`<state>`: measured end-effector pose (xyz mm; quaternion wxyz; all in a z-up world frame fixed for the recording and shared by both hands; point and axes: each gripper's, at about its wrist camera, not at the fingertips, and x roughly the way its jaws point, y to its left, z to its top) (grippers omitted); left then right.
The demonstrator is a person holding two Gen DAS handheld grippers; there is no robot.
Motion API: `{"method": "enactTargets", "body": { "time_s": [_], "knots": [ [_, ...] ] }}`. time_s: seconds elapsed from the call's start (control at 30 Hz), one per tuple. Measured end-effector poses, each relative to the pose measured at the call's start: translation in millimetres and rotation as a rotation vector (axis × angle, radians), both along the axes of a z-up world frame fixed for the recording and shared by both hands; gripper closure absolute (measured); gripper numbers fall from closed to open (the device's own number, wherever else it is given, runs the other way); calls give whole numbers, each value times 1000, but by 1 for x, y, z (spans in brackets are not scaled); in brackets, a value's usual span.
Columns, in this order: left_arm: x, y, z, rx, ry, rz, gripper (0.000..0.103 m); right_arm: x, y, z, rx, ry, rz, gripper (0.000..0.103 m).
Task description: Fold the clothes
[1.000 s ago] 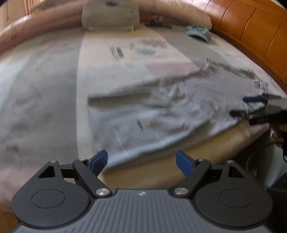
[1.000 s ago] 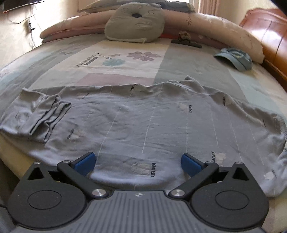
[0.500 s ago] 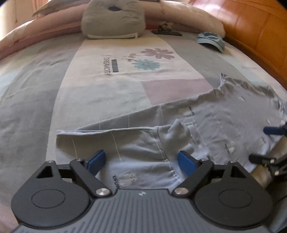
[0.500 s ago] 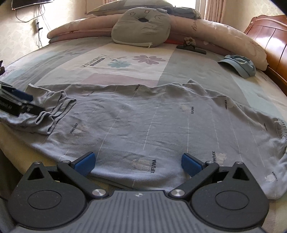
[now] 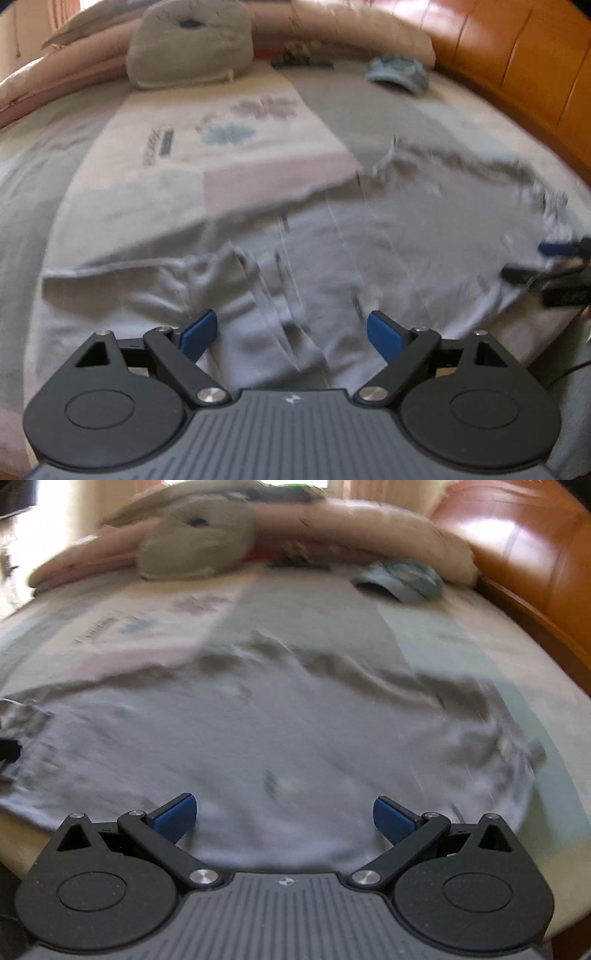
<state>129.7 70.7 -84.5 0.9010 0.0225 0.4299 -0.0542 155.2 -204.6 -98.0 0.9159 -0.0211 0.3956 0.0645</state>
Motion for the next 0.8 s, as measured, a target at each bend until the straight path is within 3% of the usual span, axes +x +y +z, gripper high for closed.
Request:
{"method": "enactTargets", "body": {
  "time_s": [0.1,0.33,0.67,0.8],
  "knots": [
    [-5,-11,-2,63,13,-13,14,-6,-6,-2,19,-10,8,0],
    [-10,-29,18,51,-20,-38,14,-8,-9,-4,28,-30,14,0],
    [-3,-64,-1,95,14,-68,12,-18,-20,1,56,-32,44,0],
    [-5,-72,11,75,-5,-83,12,-29,-51,16,182,-80,17,0]
  ]
}}
